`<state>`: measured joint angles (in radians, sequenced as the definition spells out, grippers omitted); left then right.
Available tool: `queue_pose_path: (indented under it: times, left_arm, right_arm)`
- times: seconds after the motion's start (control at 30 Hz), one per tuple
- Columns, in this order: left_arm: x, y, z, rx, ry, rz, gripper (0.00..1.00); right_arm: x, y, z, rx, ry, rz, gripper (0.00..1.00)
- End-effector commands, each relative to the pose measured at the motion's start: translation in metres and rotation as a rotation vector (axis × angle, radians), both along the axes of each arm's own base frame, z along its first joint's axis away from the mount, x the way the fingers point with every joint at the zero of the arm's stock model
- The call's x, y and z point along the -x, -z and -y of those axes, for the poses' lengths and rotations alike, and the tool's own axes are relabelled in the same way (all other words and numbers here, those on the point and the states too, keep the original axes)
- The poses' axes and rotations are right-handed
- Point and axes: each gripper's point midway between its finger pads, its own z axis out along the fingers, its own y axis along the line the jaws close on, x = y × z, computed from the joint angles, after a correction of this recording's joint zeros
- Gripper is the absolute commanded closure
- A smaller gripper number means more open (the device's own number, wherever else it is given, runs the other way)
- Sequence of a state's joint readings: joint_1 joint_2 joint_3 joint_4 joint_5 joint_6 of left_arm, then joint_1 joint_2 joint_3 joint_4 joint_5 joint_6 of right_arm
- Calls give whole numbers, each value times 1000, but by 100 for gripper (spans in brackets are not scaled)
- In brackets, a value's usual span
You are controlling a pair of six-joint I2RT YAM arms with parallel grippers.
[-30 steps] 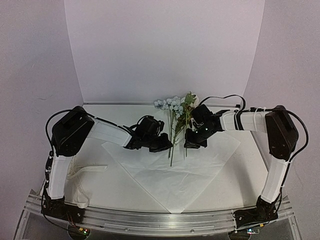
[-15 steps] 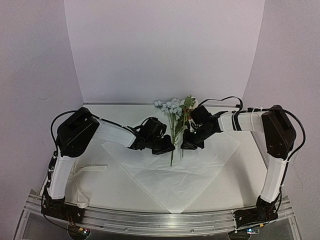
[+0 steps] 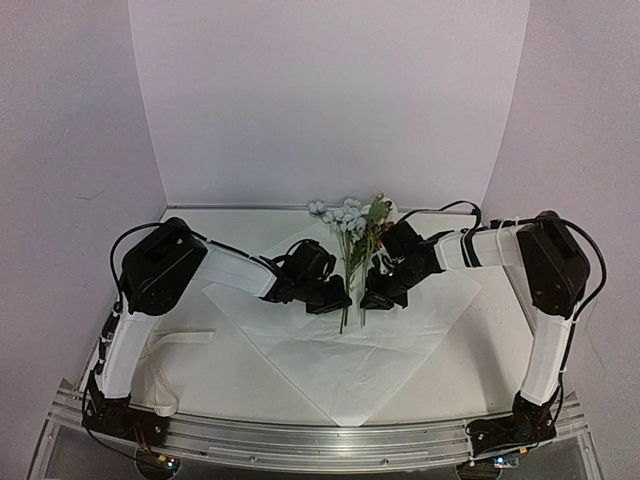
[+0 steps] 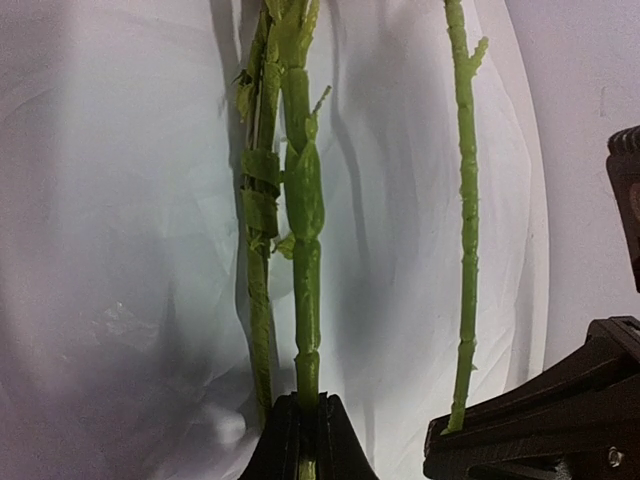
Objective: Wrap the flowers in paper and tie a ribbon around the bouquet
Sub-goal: Adjust the fake flower on the flattened wrapping paper.
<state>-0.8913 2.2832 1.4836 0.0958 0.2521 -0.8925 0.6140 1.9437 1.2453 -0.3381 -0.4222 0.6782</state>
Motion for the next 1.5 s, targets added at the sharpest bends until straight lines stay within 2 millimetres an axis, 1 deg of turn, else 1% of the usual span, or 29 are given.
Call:
queue_pose_path:
  times: [0.0,0.1,0.23,0.33,0.43,0.53,0.63,0.8,0.87,0.9,1.03,1.1,1.2,1.27,1.33,1.37,1.4,1.43,1.47]
  left_arm:
    - [1,-4,10,23,16,-11,100]
    - [2,-1,10,23,20,-16,100]
    - [5,-3,14,45,40,-19,99]
    - [7,-5,16,62,52,-18,95]
    - [9,-8,17,70,63,-19,89]
    - [10,-14,17,78,69,-11,83]
    - [12,-20,17,85,78,-1,77]
    - [15,-31,17,97,96,22,72]
    - [15,-40,17,102,103,44,68]
    - [15,-48,16,107,107,62,66]
    - [15,-74,13,119,116,121,60]
    - [15,-86,11,125,116,142,57]
    - [16,-103,4,128,105,169,52]
    - [19,-110,-6,117,84,173,50]
    - [22,-115,-21,102,43,165,45]
    - [26,-115,-30,84,20,154,42]
    - [30,-114,-41,71,-7,140,41]
    - [32,-113,-52,60,-43,128,40]
    - [39,-105,-64,42,-68,101,39]
  right_arm:
    - [4,0,-13,-43,-43,-28,100]
    - [9,-2,-15,-51,-65,-46,100]
    - [15,-9,-17,-64,-96,-74,100]
    - [19,-14,-19,-72,-115,-86,100]
    - [22,-18,-20,-83,-131,-97,90]
    - [23,-19,-19,-81,-133,-96,85]
    - [23,-22,-18,-78,-132,-89,82]
    - [24,-31,-13,-64,-127,-70,75]
    - [26,-36,-6,-38,-127,-54,70]
    - [29,-39,-1,-15,-127,-47,67]
    - [35,-53,16,39,-121,-9,51]
    - [40,-57,25,58,-116,6,45]
    - [53,-63,39,97,-123,47,38]
    - [69,-63,48,147,-155,71,34]
    - [87,-59,57,213,-207,95,31]
    - [95,-59,60,245,-233,122,30]
    - [103,-54,64,277,-254,131,29]
    - [110,-52,67,303,-274,148,28]
    - [117,-50,70,327,-291,163,27]
